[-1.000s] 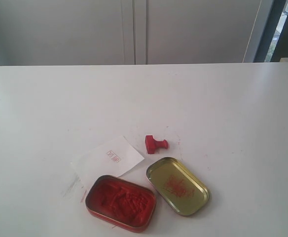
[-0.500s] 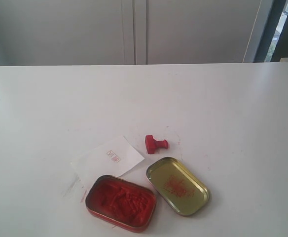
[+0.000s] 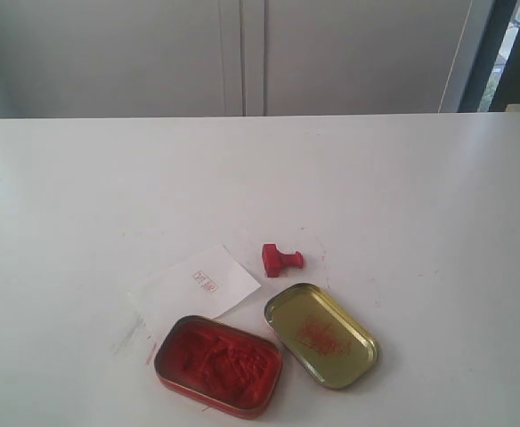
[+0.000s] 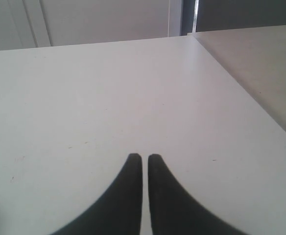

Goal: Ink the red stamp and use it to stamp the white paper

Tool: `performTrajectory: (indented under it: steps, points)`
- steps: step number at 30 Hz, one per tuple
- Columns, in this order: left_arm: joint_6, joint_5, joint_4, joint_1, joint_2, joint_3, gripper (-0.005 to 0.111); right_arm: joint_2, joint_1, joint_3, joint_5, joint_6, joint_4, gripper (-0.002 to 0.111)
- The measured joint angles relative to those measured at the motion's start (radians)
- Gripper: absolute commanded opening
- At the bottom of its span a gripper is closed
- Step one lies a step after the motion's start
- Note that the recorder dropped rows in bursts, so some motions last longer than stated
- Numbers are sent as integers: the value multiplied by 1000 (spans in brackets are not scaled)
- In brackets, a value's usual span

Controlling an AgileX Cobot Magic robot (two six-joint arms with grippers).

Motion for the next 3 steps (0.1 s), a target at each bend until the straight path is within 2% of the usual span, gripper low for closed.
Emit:
performTrajectory:
  steps: [3]
  points:
    - [0,0,0,0,0,0,0,0,0,0,0,0,0,5]
